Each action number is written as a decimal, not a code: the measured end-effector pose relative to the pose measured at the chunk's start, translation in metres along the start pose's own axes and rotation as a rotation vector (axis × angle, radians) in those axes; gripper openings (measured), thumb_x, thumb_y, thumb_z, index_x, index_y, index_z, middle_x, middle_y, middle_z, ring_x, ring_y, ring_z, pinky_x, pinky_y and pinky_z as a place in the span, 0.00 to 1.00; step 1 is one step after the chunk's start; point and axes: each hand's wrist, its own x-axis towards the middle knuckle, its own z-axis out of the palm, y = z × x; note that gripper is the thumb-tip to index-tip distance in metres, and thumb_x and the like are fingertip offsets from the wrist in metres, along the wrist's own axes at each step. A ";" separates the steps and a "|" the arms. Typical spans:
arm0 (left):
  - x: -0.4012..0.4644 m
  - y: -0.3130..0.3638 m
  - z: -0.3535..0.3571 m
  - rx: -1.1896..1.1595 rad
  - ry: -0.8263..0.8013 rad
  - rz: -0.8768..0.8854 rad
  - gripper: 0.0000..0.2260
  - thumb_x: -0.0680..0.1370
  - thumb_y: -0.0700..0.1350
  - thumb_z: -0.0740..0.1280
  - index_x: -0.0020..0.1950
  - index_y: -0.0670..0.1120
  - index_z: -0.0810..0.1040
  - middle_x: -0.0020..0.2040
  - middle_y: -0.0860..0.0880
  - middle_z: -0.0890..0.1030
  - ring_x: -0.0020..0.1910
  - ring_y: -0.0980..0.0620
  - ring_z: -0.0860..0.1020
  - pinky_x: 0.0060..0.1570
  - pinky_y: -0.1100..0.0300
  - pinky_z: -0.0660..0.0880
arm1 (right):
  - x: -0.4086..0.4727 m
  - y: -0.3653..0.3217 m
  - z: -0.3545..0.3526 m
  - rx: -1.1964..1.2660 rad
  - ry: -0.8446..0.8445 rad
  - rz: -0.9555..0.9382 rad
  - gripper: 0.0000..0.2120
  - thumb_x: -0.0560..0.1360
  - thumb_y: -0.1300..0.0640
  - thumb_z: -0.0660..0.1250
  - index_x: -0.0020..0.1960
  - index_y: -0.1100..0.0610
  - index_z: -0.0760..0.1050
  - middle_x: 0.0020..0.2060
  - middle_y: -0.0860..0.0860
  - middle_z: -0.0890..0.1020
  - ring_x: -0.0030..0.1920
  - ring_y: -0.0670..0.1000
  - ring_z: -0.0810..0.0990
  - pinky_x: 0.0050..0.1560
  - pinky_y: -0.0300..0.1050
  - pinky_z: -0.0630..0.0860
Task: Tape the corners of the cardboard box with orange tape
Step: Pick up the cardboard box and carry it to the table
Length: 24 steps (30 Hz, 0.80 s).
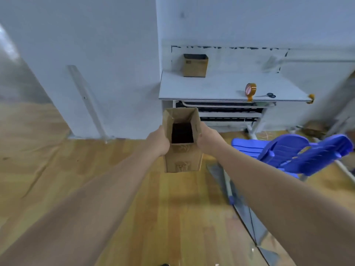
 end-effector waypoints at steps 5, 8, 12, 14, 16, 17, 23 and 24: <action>0.082 0.022 -0.003 -0.003 -0.030 0.116 0.23 0.81 0.40 0.52 0.76 0.43 0.54 0.70 0.39 0.68 0.61 0.42 0.72 0.53 0.55 0.71 | 0.068 0.014 -0.024 0.013 0.054 0.066 0.27 0.76 0.66 0.53 0.74 0.56 0.56 0.56 0.59 0.77 0.48 0.58 0.75 0.44 0.46 0.71; 0.131 0.042 0.005 -0.023 -0.059 0.169 0.25 0.81 0.40 0.52 0.77 0.47 0.51 0.67 0.41 0.71 0.49 0.48 0.72 0.40 0.60 0.71 | 0.110 0.034 -0.038 0.021 0.089 0.087 0.27 0.75 0.65 0.53 0.74 0.54 0.58 0.51 0.56 0.77 0.47 0.57 0.75 0.42 0.45 0.70; 0.198 0.080 0.021 0.008 -0.074 0.180 0.26 0.80 0.40 0.52 0.78 0.48 0.50 0.65 0.40 0.73 0.47 0.47 0.74 0.36 0.60 0.67 | 0.173 0.072 -0.056 0.042 0.119 0.107 0.27 0.75 0.65 0.52 0.73 0.53 0.58 0.52 0.58 0.78 0.46 0.57 0.76 0.41 0.46 0.73; 0.235 0.103 0.032 0.028 -0.076 0.188 0.25 0.80 0.40 0.53 0.77 0.48 0.52 0.55 0.43 0.75 0.38 0.50 0.73 0.31 0.60 0.65 | 0.211 0.094 -0.068 0.052 0.133 0.121 0.26 0.75 0.65 0.52 0.73 0.53 0.59 0.50 0.57 0.78 0.44 0.55 0.76 0.35 0.44 0.70; 0.272 0.128 0.042 0.038 -0.071 0.186 0.25 0.80 0.39 0.53 0.77 0.47 0.53 0.56 0.41 0.76 0.39 0.50 0.73 0.30 0.61 0.66 | 0.248 0.116 -0.084 0.067 0.149 0.120 0.24 0.75 0.64 0.53 0.71 0.54 0.62 0.49 0.56 0.77 0.43 0.55 0.75 0.33 0.43 0.68; 0.289 0.141 0.045 0.042 -0.071 0.174 0.25 0.80 0.39 0.53 0.77 0.46 0.52 0.60 0.39 0.75 0.44 0.47 0.75 0.35 0.60 0.70 | 0.266 0.125 -0.093 0.067 0.151 0.120 0.23 0.75 0.64 0.53 0.70 0.54 0.62 0.49 0.56 0.77 0.44 0.55 0.75 0.34 0.44 0.68; 0.380 0.205 0.057 0.056 -0.063 0.131 0.23 0.81 0.40 0.53 0.76 0.45 0.55 0.68 0.39 0.70 0.62 0.40 0.72 0.57 0.51 0.72 | 0.363 0.169 -0.146 0.063 0.141 0.098 0.20 0.76 0.64 0.53 0.67 0.57 0.64 0.52 0.58 0.77 0.50 0.58 0.77 0.48 0.54 0.77; 0.393 0.213 0.058 0.054 -0.064 0.129 0.23 0.80 0.40 0.53 0.76 0.45 0.55 0.66 0.39 0.72 0.61 0.40 0.73 0.56 0.51 0.72 | 0.379 0.175 -0.151 0.068 0.134 0.096 0.19 0.76 0.65 0.53 0.66 0.57 0.65 0.52 0.58 0.77 0.50 0.59 0.77 0.50 0.55 0.78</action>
